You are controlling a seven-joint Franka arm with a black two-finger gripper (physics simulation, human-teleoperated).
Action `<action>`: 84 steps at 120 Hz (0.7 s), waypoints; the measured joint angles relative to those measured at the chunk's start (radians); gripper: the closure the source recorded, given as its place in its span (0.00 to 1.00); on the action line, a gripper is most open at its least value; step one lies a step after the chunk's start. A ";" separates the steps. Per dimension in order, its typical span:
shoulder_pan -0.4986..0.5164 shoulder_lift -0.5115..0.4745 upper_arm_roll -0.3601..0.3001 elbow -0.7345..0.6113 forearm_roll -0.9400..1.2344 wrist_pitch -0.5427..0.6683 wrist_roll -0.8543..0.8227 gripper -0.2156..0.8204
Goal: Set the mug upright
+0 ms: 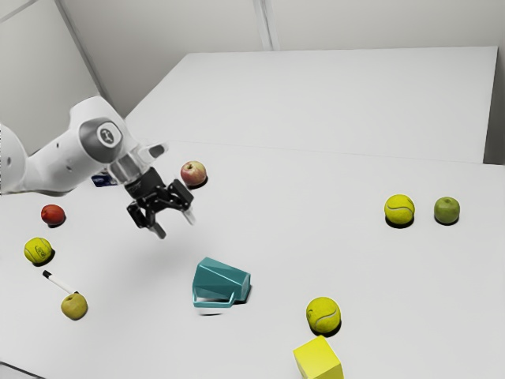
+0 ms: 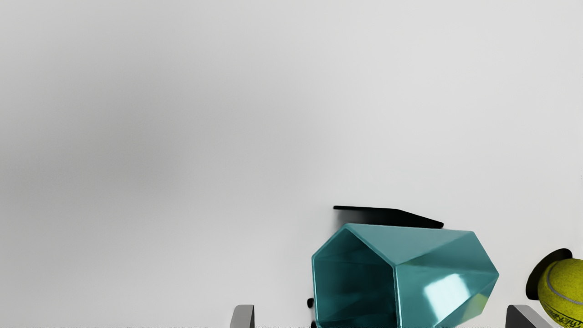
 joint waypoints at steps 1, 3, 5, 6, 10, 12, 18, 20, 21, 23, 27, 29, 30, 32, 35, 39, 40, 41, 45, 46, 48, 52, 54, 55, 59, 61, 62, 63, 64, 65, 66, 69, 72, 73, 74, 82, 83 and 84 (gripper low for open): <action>-0.001 0.002 0.001 -0.003 -0.007 -0.001 0.001 0.21; -0.002 0.005 0.002 -0.008 -0.020 -0.003 0.003 0.21; -0.005 0.008 0.005 -0.014 -0.033 -0.005 0.005 0.21; -0.006 0.009 0.006 -0.017 -0.040 -0.006 0.006 0.21; -0.010 0.013 0.010 -0.028 -0.062 -0.009 0.010 0.21; -0.011 0.014 0.011 -0.033 -0.072 -0.010 0.012 0.21; -0.016 0.018 0.018 -0.051 -0.105 -0.013 0.022 0.21; -0.016 0.020 0.020 -0.057 -0.114 -0.014 0.025 0.21; -0.015 0.021 0.021 -0.059 -0.119 -0.015 0.026 0.21; -0.015 0.022 0.022 -0.063 -0.127 -0.016 0.029 0.21; -0.013 0.023 0.024 -0.071 -0.146 -0.017 0.035 0.21; -0.012 0.023 0.024 -0.077 -0.156 -0.018 0.038 0.21; -0.011 0.023 0.025 -0.080 -0.161 -0.019 0.040 0.21; -0.011 0.024 0.026 -0.084 -0.170 -0.019 0.043 0.21; -0.011 0.025 0.028 -0.091 -0.183 -0.020 0.047 0.21; -0.010 0.028 0.029 -0.097 -0.200 -0.021 0.052 0.21; -0.010 0.029 0.029 -0.098 -0.205 -0.021 0.054 0.21; -0.010 0.030 0.030 -0.100 -0.209 -0.022 0.055 0.21; -0.011 0.033 0.030 -0.104 -0.227 -0.022 0.061 0.21; -0.011 0.034 0.030 -0.105 -0.232 -0.022 0.062 0.21; -0.013 0.035 0.030 -0.107 -0.241 -0.023 0.065 0.21; -0.016 0.040 0.031 -0.110 -0.259 -0.023 0.070 0.21; -0.018 0.041 0.031 -0.113 -0.268 -0.022 0.073 0.21; -0.018 0.042 0.031 -0.114 -0.272 -0.022 0.074 0.21; -0.022 0.046 0.031 -0.121 -0.292 -0.021 0.079 0.21; -0.025 0.049 0.032 -0.125 -0.302 -0.020 0.082 0.21; -0.026 0.050 0.032 -0.126 -0.307 -0.019 0.084 0.21; -0.027 0.050 0.032 -0.127 -0.311 -0.019 0.085 0.21; -0.028 0.051 0.032 -0.129 -0.315 -0.018 0.086 0.21; -0.029 0.052 0.032 -0.131 -0.319 -0.017 0.088 0.21; -0.030 0.052 0.032 -0.133 -0.323 -0.016 0.089 0.21; -0.033 0.053 0.032 -0.138 -0.333 -0.012 0.093 0.21; -0.036 0.054 0.032 -0.142 -0.342 -0.009 0.097 0.21; -0.037 0.054 0.032 -0.143 -0.346 -0.008 0.098 0.21; -0.037 0.054 0.032 -0.144 -0.349 -0.007 0.100 0.21; -0.041 0.056 0.032 -0.148 -0.372 0.000 0.110 0.21; -0.042 0.057 0.032 -0.148 -0.374 0.001 0.112 0.21; -0.043 0.057 0.032 -0.149 -0.377 0.002 0.113 0.21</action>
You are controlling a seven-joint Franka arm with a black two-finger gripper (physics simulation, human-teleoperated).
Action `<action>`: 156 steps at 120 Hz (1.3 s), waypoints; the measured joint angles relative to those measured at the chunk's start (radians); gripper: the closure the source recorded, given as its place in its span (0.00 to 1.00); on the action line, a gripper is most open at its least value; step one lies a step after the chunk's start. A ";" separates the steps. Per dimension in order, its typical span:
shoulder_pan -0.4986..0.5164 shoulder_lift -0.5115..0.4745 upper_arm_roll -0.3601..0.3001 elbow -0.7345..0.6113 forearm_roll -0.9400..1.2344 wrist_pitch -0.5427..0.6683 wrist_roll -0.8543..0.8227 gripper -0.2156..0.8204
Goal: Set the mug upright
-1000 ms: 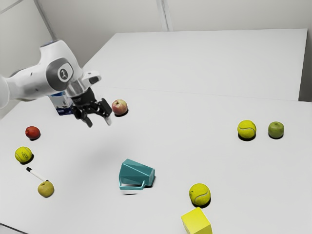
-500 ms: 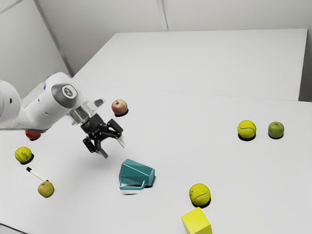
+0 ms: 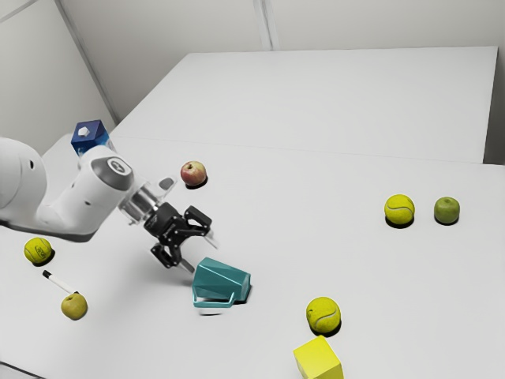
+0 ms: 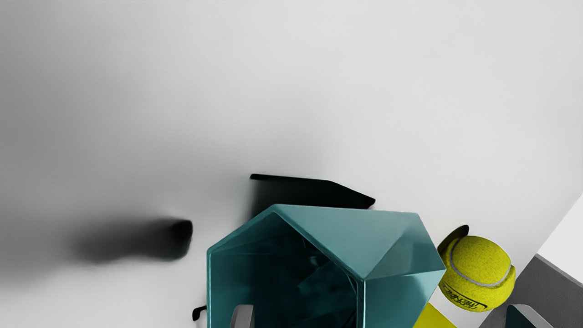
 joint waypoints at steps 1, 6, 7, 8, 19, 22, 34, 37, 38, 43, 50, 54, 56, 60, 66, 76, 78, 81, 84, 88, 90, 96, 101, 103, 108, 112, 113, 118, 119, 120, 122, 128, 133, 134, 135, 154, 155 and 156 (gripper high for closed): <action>-0.001 0.000 0.000 -0.001 -0.003 0.001 0.001 0.21; -0.006 0.001 0.000 -0.007 -0.016 0.008 0.007 0.21; -0.008 0.002 0.000 -0.008 -0.018 0.009 0.008 0.21; -0.009 0.002 0.000 -0.009 -0.021 0.011 0.010 0.21; -0.024 0.002 0.000 -0.024 -0.047 0.028 0.021 0.21; -0.028 0.002 0.000 -0.026 -0.053 0.032 0.024 0.21; -0.043 0.002 0.000 -0.033 -0.076 0.051 0.035 0.21; -0.046 0.002 0.000 -0.036 -0.081 0.056 0.037 0.22; -0.047 0.002 0.000 -0.037 -0.083 0.057 0.038 0.22; -0.050 0.002 0.000 -0.041 -0.091 0.065 0.042 0.24; -0.052 0.002 0.000 -0.044 -0.100 0.074 0.046 0.28; -0.054 0.002 0.000 -0.045 -0.104 0.079 0.049 0.32; -0.054 0.002 0.000 -0.045 -0.106 0.081 0.050 0.35; -0.055 0.002 0.000 -0.045 -0.109 0.084 0.053 0.38; -0.057 0.002 0.000 -0.046 -0.113 0.089 0.056 0.45; -0.061 0.002 -0.001 -0.047 -0.120 0.094 0.061 0.56; -0.061 0.002 0.000 -0.047 -0.121 0.095 0.062 0.58; -0.062 0.002 0.000 -0.047 -0.123 0.096 0.063 0.61; -0.062 0.002 -0.001 -0.047 -0.124 0.097 0.064 0.63; -0.062 0.002 -0.001 -0.047 -0.125 0.098 0.066 0.67; -0.062 0.002 -0.001 -0.047 -0.126 0.099 0.066 0.70; -0.062 0.002 0.000 -0.047 -0.127 0.100 0.068 0.76; -0.062 0.001 -0.001 -0.047 -0.127 0.101 0.070 0.80; -0.062 0.001 -0.001 -0.047 -0.127 0.102 0.070 0.81; -0.062 0.001 -0.001 -0.047 -0.127 0.103 0.071 0.83; -0.062 0.000 -0.001 -0.047 -0.126 0.103 0.071 0.84; -0.062 -0.001 -0.001 -0.047 -0.126 0.103 0.071 0.85; -0.063 -0.003 -0.001 -0.047 -0.125 0.104 0.072 0.86; -0.064 -0.004 -0.001 -0.047 -0.125 0.104 0.072 0.86; -0.064 -0.005 -0.001 -0.047 -0.125 0.104 0.072 0.86; -0.066 -0.006 -0.001 -0.048 -0.124 0.104 0.072 0.87; -0.070 -0.008 -0.001 -0.050 -0.125 0.104 0.073 0.89; -0.073 -0.010 -0.001 -0.054 -0.125 0.105 0.073 0.90; -0.073 -0.011 -0.001 -0.055 -0.125 0.105 0.073 0.90; -0.074 -0.011 -0.001 -0.056 -0.125 0.105 0.073 0.90; -0.077 -0.031 0.000 -0.063 -0.126 0.104 0.073 0.92; -0.077 -0.032 0.000 -0.063 -0.126 0.104 0.073 0.92; -0.077 -0.034 0.000 -0.064 -0.126 0.104 0.073 0.92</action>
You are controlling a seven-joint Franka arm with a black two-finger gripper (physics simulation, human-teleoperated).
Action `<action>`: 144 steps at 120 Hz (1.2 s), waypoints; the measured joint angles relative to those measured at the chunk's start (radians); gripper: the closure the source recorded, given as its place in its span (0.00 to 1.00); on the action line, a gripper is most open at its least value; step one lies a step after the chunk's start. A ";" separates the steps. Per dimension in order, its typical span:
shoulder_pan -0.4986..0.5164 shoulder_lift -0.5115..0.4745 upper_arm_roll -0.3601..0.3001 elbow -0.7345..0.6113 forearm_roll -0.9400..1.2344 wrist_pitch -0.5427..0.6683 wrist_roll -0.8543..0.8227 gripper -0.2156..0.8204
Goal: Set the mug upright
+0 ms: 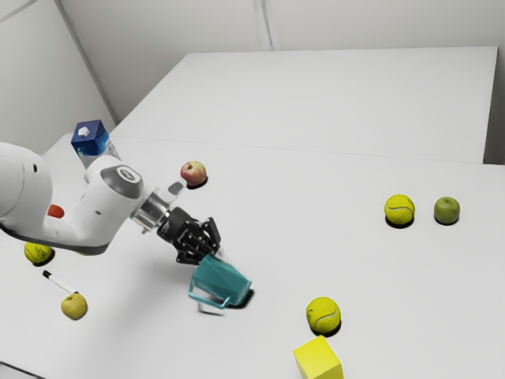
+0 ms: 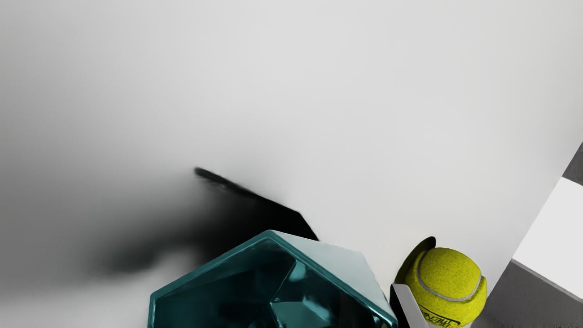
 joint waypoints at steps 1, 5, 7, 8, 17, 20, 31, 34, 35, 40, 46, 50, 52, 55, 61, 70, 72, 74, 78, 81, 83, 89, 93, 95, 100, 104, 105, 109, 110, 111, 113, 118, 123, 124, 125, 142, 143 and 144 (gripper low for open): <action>0.000 -0.002 0.000 0.000 0.000 0.000 0.000 0.92; 0.000 -0.010 0.000 -0.001 -0.001 -0.001 0.000 0.93; -0.001 -0.016 0.000 -0.001 -0.001 -0.001 0.000 0.94; -0.002 -0.018 0.000 -0.001 -0.001 -0.002 0.001 0.94; -0.010 -0.033 0.001 -0.002 0.001 -0.003 0.000 0.96; -0.013 -0.037 0.001 -0.002 0.002 -0.003 0.000 0.96; -0.025 -0.047 0.002 -0.001 0.009 -0.003 -0.001 0.96; -0.028 -0.049 0.003 -0.001 0.011 -0.003 -0.002 0.96; -0.029 -0.049 0.003 -0.001 0.012 -0.002 -0.002 0.96; -0.035 -0.050 0.004 0.000 0.021 0.000 -0.003 0.96; -0.042 -0.054 0.006 0.003 0.037 0.012 -0.005 0.97; -0.047 -0.055 0.006 0.005 0.048 0.025 -0.006 0.97; -0.049 -0.056 0.007 0.006 0.055 0.033 -0.007 0.97; -0.053 -0.056 0.007 0.008 0.067 0.046 -0.009 0.97; -0.069 -0.057 0.016 0.013 0.096 0.071 -0.014 0.97; -0.088 -0.057 0.026 0.017 0.132 0.104 -0.023 0.97; -0.091 -0.057 0.027 0.020 0.141 0.110 -0.025 0.97; -0.096 -0.057 0.029 0.023 0.152 0.116 -0.028 0.97; -0.104 -0.057 0.033 0.031 0.175 0.126 -0.035 0.97; -0.109 -0.057 0.035 0.038 0.195 0.133 -0.041 0.97; -0.113 -0.057 0.036 0.043 0.208 0.137 -0.045 0.97; -0.123 -0.058 0.041 0.060 0.248 0.147 -0.059 0.97; -0.128 -0.058 0.042 0.068 0.270 0.152 -0.068 0.97; -0.130 -0.058 0.043 0.072 0.279 0.155 -0.073 0.97; -0.135 -0.059 0.044 0.079 0.304 0.160 -0.084 0.97; -0.138 -0.060 0.044 0.087 0.326 0.163 -0.095 0.97; -0.139 -0.059 0.044 0.088 0.331 0.163 -0.098 0.97; -0.142 -0.059 0.044 0.096 0.355 0.166 -0.109 0.97; -0.142 -0.059 0.044 0.098 0.362 0.166 -0.111 0.97; -0.143 -0.059 0.044 0.101 0.369 0.167 -0.114 0.97; -0.144 -0.059 0.044 0.108 0.386 0.168 -0.121 0.97; -0.148 -0.059 0.044 0.128 0.439 0.169 -0.138 0.97; -0.152 -0.059 0.044 0.141 0.492 0.169 -0.157 0.97; -0.153 -0.059 0.044 0.144 0.503 0.169 -0.161 0.97; -0.153 -0.059 0.044 0.148 0.516 0.169 -0.165 0.97; -0.162 -0.054 0.043 0.182 0.689 0.161 -0.239 0.97; -0.163 -0.054 0.043 0.182 0.695 0.160 -0.242 0.97; -0.163 -0.053 0.042 0.182 0.700 0.160 -0.246 0.97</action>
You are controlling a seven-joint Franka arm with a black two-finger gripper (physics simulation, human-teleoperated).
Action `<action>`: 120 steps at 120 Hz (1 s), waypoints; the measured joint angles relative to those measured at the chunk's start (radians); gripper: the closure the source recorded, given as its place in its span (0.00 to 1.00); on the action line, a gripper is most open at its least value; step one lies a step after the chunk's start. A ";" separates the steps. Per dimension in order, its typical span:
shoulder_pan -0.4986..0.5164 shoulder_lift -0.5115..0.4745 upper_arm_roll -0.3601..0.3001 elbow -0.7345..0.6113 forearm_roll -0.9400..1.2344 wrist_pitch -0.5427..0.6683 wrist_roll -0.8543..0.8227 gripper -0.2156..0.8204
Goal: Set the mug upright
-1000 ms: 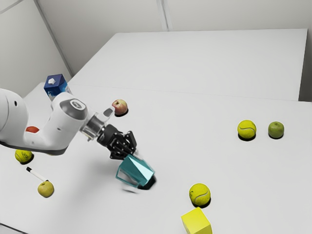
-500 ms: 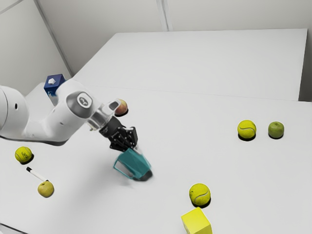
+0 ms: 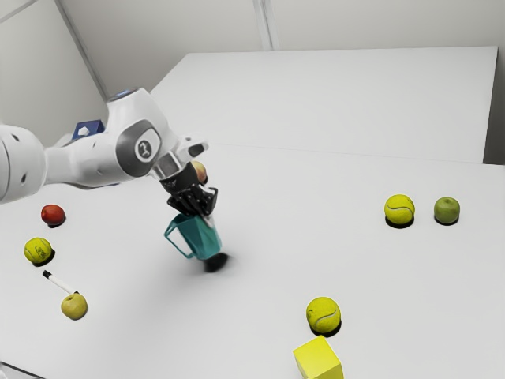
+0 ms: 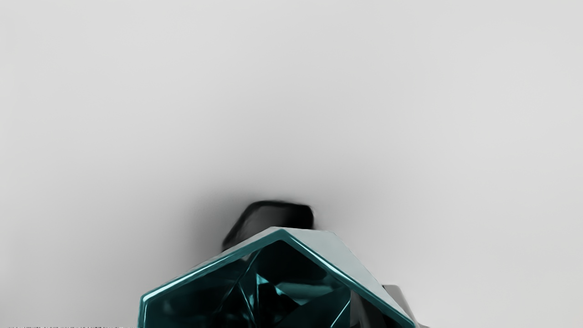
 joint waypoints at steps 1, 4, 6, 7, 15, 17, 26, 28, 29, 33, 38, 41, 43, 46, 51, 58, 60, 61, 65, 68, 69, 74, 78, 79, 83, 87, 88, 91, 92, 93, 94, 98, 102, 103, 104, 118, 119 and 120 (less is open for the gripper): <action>0.000 0.001 0.000 0.000 0.006 0.000 -0.004 0.97; -0.001 0.002 0.000 0.001 0.020 -0.002 -0.015 0.97; -0.002 0.003 0.000 0.002 0.028 -0.002 -0.022 0.97; -0.002 0.003 0.000 0.002 0.032 -0.003 -0.025 0.97; -0.003 0.005 0.000 0.003 0.060 -0.005 -0.051 0.97; -0.004 0.005 0.000 0.003 0.068 -0.005 -0.057 0.97; -0.003 0.006 -0.001 0.004 0.104 0.002 -0.080 0.97; -0.003 0.006 -0.001 0.004 0.111 0.006 -0.085 0.97; -0.003 0.006 -0.001 0.004 0.114 0.008 -0.087 0.97; -0.002 0.007 -0.001 0.004 0.128 0.015 -0.095 0.97; 0.000 0.008 -0.001 0.004 0.144 0.025 -0.105 0.97; 0.001 0.009 0.000 0.004 0.154 0.032 -0.111 0.97; 0.002 0.010 0.000 0.004 0.161 0.038 -0.114 0.97; 0.003 0.011 0.000 0.004 0.170 0.046 -0.119 0.97; 0.006 0.015 0.000 0.004 0.186 0.061 -0.127 0.97; 0.011 0.022 0.000 0.004 0.205 0.084 -0.138 0.97; 0.012 0.024 0.000 0.004 0.210 0.091 -0.140 0.97; 0.012 0.026 0.000 0.003 0.213 0.094 -0.142 0.97; 0.014 0.030 0.000 0.003 0.224 0.107 -0.147 0.97; 0.014 0.034 0.000 0.003 0.233 0.116 -0.150 0.97; 0.014 0.036 0.000 0.003 0.235 0.118 -0.151 0.97; 0.014 0.042 -0.001 0.003 0.246 0.132 -0.157 0.97; 0.013 0.046 -0.001 0.003 0.252 0.141 -0.161 0.97; 0.013 0.047 -0.001 0.003 0.253 0.143 -0.162 0.97; 0.010 0.051 -0.001 0.002 0.258 0.150 -0.166 0.97; 0.008 0.053 -0.001 0.001 0.262 0.157 -0.170 0.97; 0.007 0.054 -0.001 0.001 0.262 0.159 -0.171 0.97; 0.006 0.056 -0.001 0.000 0.264 0.163 -0.174 0.97; 0.005 0.057 -0.001 0.000 0.265 0.165 -0.175 0.97; 0.005 0.057 -0.001 -0.001 0.265 0.166 -0.176 0.97; 0.005 0.057 -0.001 -0.002 0.266 0.167 -0.177 0.97; 0.004 0.058 -0.001 -0.005 0.269 0.172 -0.181 0.97; 0.001 0.059 0.000 -0.008 0.273 0.175 -0.185 0.97; 0.000 0.059 0.000 -0.009 0.275 0.176 -0.186 0.97; -0.001 0.059 0.000 -0.009 0.276 0.177 -0.187 0.97; -0.009 0.060 0.000 -0.017 0.290 0.183 -0.205 0.97; -0.009 0.060 0.000 -0.017 0.291 0.184 -0.206 0.97; -0.009 0.060 0.000 -0.018 0.291 0.184 -0.207 0.97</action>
